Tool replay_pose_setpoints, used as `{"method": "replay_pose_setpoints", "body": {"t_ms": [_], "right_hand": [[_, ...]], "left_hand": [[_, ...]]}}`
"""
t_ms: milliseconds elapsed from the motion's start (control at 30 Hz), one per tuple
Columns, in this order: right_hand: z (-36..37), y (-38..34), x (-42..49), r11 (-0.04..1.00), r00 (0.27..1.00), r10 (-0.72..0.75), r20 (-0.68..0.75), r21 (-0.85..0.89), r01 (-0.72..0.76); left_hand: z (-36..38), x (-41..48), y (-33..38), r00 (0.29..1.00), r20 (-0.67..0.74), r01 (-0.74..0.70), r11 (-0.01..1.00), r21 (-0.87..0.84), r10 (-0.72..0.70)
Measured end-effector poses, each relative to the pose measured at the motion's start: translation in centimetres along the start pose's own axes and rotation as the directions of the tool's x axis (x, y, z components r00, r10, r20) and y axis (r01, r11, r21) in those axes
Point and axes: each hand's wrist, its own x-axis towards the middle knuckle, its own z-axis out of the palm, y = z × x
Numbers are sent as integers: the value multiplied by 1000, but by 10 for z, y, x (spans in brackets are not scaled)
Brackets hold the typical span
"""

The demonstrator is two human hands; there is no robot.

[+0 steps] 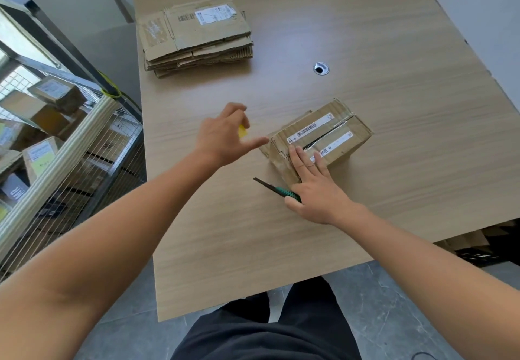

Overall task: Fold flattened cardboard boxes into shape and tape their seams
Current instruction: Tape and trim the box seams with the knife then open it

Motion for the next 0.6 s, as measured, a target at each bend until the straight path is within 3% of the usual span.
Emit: {"method": "replay_pose_setpoints", "body": {"t_ms": [200, 600], "right_hand": [[14, 15, -9, 986, 973, -77, -219, 130, 107], [11, 31, -2, 956, 966, -174, -190, 205, 212]], "left_hand": [[20, 25, 22, 936, 53, -352, 912, 209, 349], [34, 35, 15, 824, -66, -527, 804, 277, 563]]}}
